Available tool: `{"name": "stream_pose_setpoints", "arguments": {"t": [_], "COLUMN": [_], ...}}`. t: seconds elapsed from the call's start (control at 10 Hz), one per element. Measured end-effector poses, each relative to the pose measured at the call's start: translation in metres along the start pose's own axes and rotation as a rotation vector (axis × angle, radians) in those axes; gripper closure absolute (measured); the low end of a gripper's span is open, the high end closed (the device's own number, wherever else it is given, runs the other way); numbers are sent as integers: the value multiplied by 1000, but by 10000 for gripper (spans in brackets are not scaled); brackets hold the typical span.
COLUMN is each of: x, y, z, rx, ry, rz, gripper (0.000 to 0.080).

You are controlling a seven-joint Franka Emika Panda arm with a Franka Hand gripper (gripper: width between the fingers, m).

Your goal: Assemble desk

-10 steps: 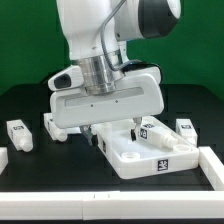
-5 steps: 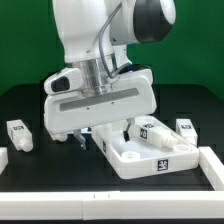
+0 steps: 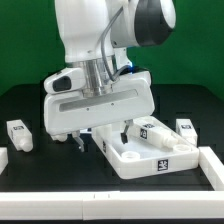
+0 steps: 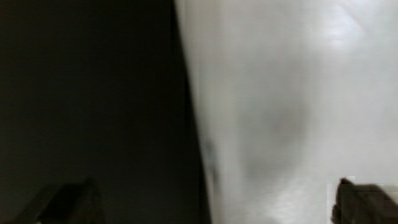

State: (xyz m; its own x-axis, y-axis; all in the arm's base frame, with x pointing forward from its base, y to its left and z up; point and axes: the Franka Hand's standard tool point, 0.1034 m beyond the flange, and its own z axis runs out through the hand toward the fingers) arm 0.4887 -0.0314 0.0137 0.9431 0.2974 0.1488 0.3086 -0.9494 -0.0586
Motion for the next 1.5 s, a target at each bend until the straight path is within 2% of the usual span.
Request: {"name": "stream_pose_setpoints", "arguments": {"t": [0.1,0.3,0.4,0.6,0.7,0.8,1.0,1.1,1.3,1.4,1.5], "x": [0,4,2,1,1,1,-1,1,9,10,18], "y": [-8,-24,-18,-19,-19,-17,-9,-2,7,11,8], "z": [5,10,9,10,10,10,9,6,-1,-2,-6], "rx": [-19,-21,-22,-22,-22,-24,-32,-30,-33,-28,-11], "ry": [-1,-22,-24,-25,-25,-25,-25,-33,-30,-37,-59], "rz": [-113,-234,-219,-221,-220,-218,-199,-187,-135,-100,-54], "gripper": [150,150,150,172,360,360,700,748,748,748,748]}}
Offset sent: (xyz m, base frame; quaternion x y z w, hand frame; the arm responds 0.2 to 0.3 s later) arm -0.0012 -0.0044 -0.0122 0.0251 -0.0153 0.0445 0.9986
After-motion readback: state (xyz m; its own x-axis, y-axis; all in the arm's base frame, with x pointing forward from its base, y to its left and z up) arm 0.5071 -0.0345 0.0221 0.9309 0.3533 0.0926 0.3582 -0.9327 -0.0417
